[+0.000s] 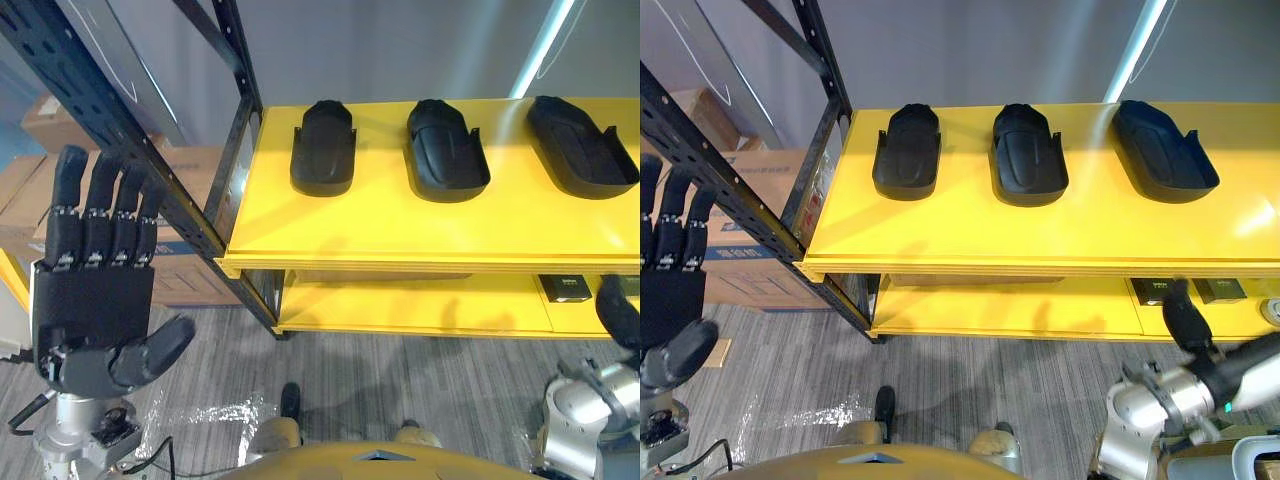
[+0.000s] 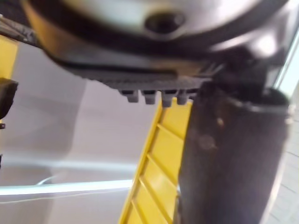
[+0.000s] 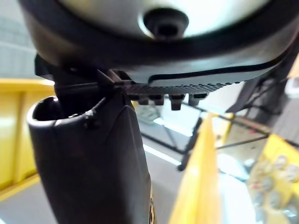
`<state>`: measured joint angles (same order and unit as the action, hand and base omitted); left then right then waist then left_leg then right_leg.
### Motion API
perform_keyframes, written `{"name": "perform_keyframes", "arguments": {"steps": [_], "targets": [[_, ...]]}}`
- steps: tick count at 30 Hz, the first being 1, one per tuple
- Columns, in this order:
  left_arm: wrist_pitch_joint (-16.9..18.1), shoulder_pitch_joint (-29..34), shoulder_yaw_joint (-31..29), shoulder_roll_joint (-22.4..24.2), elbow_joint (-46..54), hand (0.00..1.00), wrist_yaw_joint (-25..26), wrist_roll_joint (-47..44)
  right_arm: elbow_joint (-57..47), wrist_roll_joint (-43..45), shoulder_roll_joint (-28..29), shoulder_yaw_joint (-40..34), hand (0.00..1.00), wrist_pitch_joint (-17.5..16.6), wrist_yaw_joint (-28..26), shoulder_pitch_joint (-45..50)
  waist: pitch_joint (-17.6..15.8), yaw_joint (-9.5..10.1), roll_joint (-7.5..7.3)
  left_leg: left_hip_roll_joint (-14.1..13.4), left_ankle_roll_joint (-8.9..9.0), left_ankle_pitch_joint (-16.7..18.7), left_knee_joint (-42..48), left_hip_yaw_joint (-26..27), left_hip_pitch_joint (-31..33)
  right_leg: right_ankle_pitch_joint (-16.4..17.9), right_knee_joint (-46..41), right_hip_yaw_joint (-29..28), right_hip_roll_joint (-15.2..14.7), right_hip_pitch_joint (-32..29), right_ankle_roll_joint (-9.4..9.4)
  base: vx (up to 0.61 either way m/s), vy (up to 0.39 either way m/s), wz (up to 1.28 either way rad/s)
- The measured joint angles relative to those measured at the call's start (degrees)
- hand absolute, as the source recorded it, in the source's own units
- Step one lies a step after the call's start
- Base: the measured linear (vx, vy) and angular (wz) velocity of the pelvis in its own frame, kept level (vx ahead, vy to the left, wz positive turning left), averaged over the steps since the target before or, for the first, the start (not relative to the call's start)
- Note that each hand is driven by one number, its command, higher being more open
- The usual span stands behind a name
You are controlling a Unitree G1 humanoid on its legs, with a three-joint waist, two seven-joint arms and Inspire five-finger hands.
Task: Walk over and take three plastic housings, then place them on the shelf
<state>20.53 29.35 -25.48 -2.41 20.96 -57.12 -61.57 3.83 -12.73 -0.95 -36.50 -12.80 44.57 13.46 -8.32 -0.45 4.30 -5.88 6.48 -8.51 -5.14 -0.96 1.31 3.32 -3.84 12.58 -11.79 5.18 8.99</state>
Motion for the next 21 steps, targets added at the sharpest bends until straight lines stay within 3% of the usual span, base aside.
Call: {"name": "perform_keyframes", "arguments": {"steps": [2, 6, 9, 11, 13, 16, 18, 20, 21], "targets": [[-0.9, -0.2, -1.6, 1.4, -8.2, 1.00, -3.8, -7.9, 5.1, 2.1, 1.5, -1.3, 1.00, 1.7, 0.0, 1.6, 1.0, -0.08, 0.48, -0.2, 0.25, 0.4, 0.0, 0.5, -0.4, 0.1, 0.0, -0.4, 0.1, 0.1, -0.07, 0.00, -0.011, -0.13], [-4.5, -0.4, -4.0, 4.8, -22.9, 1.00, -3.8, -16.9, 13.9, 6.6, 4.3, 0.0, 1.00, 4.4, -1.8, 4.5, 1.4, 0.32, 0.66, -1.0, 0.33, 1.2, 0.0, 0.9, -1.3, 0.3, 0.0, -0.2, 0.7, 1.0, -0.31, 0.00, -0.021, -0.04], [-10.0, -0.6, -4.8, 6.9, -35.4, 1.00, 2.5, -17.6, 21.1, 10.9, 4.5, 2.0, 1.00, 6.0, -7.2, 5.6, 2.0, 0.48, -0.06, -2.0, 0.32, 1.2, 0.0, 4.8, -1.7, 0.3, 0.4, 0.7, 0.7, 1.9, -0.26, -0.02, -0.006, 0.10], [-13.8, -1.6, -4.8, 7.5, -44.1, 1.00, 5.3, -17.8, 25.9, 13.0, 4.6, 4.1, 1.00, 6.1, -10.0, 5.9, 2.4, 0.90, -1.44, -1.9, 0.23, 1.2, 0.0, 5.5, -2.1, 0.9, 0.9, 1.6, 0.4, 2.5, -0.44, -0.02, -0.001, 0.20], [-16.6, -2.3, -4.8, 8.1, -49.8, 1.00, 10.2, -17.7, 30.5, 14.1, 4.6, 5.7, 1.00, 6.3, -12.2, 5.8, 2.8, 1.83, -2.76, -1.7, 0.15, 1.1, 0.0, 5.7, -2.5, 1.1, 1.0, 1.6, 0.2, 3.0, -0.30, 0.00, 0.003, 0.03], [-17.5, -2.7, -5.0, 8.0, -56.1, 1.00, 23.8, -16.5, 37.3, 18.6, 4.7, 7.0, 1.00, 6.4, -16.2, 3.8, 2.8, 2.06, -4.51, -1.4, 0.15, 1.1, 0.0, 5.6, -2.9, 1.8, 1.0, 1.6, -0.1, 3.8, -0.25, 0.03, 0.007, 0.07], [-18.2, -4.6, -6.1, 7.2, -60.6, 1.00, 36.6, -13.9, 41.8, 21.5, 4.8, 6.8, 1.00, 7.0, -18.8, 1.7, 2.7, 1.97, -5.05, -1.3, 0.16, 1.1, 0.0, 5.5, -2.9, 2.1, 1.1, 1.6, -0.1, 3.8, -0.32, 0.04, -0.004, 0.03], [-18.8, -6.6, -7.0, 6.1, -64.5, 1.00, 45.3, -10.5, 45.5, 23.2, 4.8, 6.5, 1.00, 7.2, -21.3, 0.6, 2.5, 1.94, -5.36, -1.3, 0.21, 1.2, 0.0, 5.5, -2.9, 2.1, 1.2, 1.5, -0.1, 3.9, -0.36, 0.04, -0.004, 0.02], [-19.2, -7.1, -7.4, 5.9, -65.5, 1.00, 47.2, -9.5, 46.5, 24.0, 4.8, 6.4, 1.00, 7.6, -22.2, 0.3, 2.4, 1.89, -5.43, -1.2, 0.26, 1.3, 0.0, 5.5, -3.0, 2.2, 1.3, 1.5, -0.1, 4.0, -0.35, 0.00, 0.000, 0.00]]}}
